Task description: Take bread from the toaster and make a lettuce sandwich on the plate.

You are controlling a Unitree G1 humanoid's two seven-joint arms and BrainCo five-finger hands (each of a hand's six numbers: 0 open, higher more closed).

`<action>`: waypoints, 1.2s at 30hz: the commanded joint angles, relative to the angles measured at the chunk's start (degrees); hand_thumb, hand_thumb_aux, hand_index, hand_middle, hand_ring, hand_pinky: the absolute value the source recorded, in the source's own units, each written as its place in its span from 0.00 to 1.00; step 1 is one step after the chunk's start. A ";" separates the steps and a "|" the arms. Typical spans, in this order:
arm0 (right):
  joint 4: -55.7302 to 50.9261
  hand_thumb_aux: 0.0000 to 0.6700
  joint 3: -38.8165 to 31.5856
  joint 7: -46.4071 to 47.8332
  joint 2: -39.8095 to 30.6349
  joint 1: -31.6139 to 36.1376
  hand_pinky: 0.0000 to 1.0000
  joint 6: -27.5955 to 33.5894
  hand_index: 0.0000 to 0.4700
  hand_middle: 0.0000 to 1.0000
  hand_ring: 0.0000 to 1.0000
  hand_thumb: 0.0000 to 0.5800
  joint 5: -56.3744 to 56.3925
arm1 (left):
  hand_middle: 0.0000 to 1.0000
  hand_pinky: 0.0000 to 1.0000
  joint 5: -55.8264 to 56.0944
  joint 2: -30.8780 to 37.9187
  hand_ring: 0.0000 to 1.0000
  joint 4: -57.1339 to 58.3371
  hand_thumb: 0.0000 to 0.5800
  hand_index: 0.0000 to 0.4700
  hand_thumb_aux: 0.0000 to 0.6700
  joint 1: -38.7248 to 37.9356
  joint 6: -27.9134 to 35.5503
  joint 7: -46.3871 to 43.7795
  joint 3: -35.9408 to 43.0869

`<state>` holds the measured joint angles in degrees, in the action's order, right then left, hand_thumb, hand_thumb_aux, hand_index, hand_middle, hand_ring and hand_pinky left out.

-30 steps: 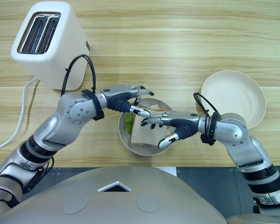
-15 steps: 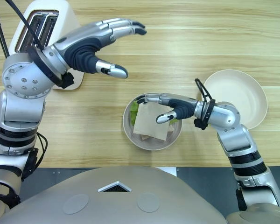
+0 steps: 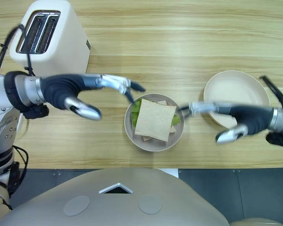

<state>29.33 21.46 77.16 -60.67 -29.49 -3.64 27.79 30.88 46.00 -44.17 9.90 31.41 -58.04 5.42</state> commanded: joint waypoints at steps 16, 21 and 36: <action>-12.84 1.00 -47.94 5.25 2.79 24.02 1.00 14.22 1.00 1.00 1.00 1.00 -24.96 | 1.00 1.00 -25.81 5.05 1.00 25.55 1.00 1.00 1.00 0.40 -6.33 -21.85 38.33; -15.83 1.00 -53.45 3.26 8.69 26.89 1.00 15.42 1.00 1.00 1.00 1.00 -27.93 | 1.00 1.00 -33.58 -1.43 1.00 32.01 1.00 1.00 1.00 3.73 -10.21 -18.62 41.76; -42.87 1.00 -53.68 -23.19 28.89 52.35 0.98 7.88 1.00 0.98 0.98 1.00 -41.89 | 1.00 1.00 -46.25 -27.13 1.00 72.79 1.00 1.00 1.00 27.38 -22.66 -4.92 43.41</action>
<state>0.61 -34.02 65.97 -35.93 14.93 7.97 -6.68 -8.50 22.99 7.60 30.60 11.68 -72.34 49.71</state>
